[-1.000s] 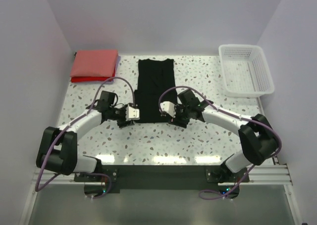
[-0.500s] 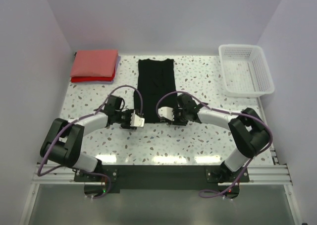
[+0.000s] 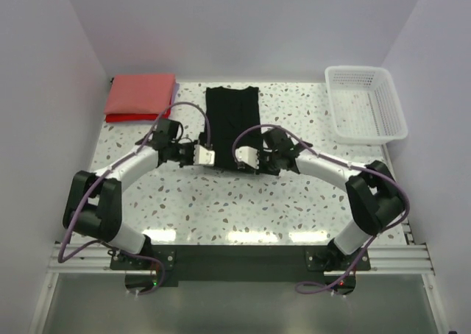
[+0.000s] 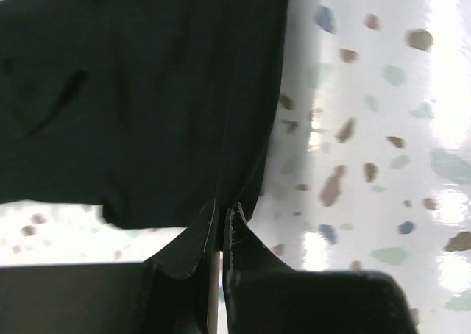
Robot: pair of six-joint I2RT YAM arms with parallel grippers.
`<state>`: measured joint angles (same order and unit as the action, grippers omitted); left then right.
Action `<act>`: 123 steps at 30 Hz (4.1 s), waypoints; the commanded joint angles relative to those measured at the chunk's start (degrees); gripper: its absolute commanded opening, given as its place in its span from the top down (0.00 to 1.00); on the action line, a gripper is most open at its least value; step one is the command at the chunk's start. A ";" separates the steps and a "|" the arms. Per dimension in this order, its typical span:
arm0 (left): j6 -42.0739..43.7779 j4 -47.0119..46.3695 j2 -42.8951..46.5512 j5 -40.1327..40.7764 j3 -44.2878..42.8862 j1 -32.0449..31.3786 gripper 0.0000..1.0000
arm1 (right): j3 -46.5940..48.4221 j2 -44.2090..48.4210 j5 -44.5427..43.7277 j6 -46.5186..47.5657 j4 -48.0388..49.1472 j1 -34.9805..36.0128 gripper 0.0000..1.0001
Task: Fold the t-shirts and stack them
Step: Fold the tshirt
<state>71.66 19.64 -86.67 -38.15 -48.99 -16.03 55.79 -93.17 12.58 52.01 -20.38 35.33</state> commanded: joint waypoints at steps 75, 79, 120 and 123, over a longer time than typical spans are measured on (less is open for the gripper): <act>9.03 45.94 -28.72 -21.35 -46.63 0.48 0.51 | 45.62 -22.40 28.36 -16.22 -35.52 -14.76 0.49; -2.19 33.57 -27.59 -19.07 -43.30 -4.26 0.52 | 45.03 -24.25 31.28 -25.27 -30.08 -15.38 0.69; -8.99 18.42 -25.21 -10.11 -32.22 -13.41 0.99 | 43.26 -33.04 36.37 -39.97 -20.04 -14.24 0.79; -7.24 18.16 -23.55 -8.88 -31.34 -14.28 1.00 | 44.40 -34.45 38.22 -39.88 -20.83 -13.27 0.79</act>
<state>62.08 40.97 -114.54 -47.46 -81.25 -29.17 97.10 -126.41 46.59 12.58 -40.32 20.71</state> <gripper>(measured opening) 0.026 0.214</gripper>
